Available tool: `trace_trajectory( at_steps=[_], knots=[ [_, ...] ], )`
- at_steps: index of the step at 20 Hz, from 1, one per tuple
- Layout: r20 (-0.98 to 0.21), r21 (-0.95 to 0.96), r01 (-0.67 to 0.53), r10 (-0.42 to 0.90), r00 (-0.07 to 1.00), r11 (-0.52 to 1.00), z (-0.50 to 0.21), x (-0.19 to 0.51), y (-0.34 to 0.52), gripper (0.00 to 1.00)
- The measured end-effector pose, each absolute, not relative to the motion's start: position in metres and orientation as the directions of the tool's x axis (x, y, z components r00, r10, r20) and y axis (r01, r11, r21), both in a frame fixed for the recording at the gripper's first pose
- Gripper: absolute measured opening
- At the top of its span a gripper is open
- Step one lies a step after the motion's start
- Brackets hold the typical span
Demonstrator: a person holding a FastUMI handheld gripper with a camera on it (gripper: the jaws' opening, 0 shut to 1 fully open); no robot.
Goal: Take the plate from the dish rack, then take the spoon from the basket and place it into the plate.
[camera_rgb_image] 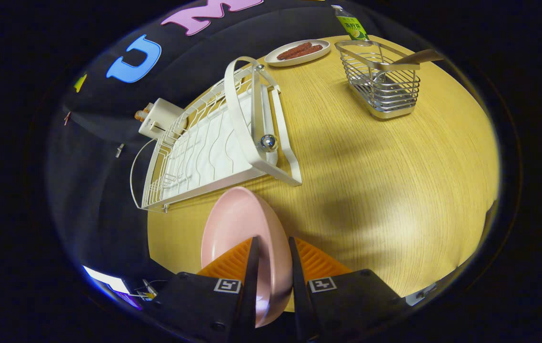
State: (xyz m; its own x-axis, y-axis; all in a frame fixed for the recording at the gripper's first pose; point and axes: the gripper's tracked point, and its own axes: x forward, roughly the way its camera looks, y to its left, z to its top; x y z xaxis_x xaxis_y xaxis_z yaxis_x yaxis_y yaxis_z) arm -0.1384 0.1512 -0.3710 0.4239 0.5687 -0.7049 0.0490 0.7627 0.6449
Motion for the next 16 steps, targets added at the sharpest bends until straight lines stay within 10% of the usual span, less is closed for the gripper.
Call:
trace_trajectory(
  at_steps=[5,10,16],
  knots=[
    [-0.735,0.600,0.052,0.525,0.429,0.799,-0.376,-0.136,0.144,0.43],
    [-0.731,0.586,0.048,0.502,0.462,0.809,-0.367,-0.132,0.130,0.80],
    [-0.640,0.533,-0.115,0.488,0.593,0.838,-0.312,-0.128,0.096,0.97]
  ],
)
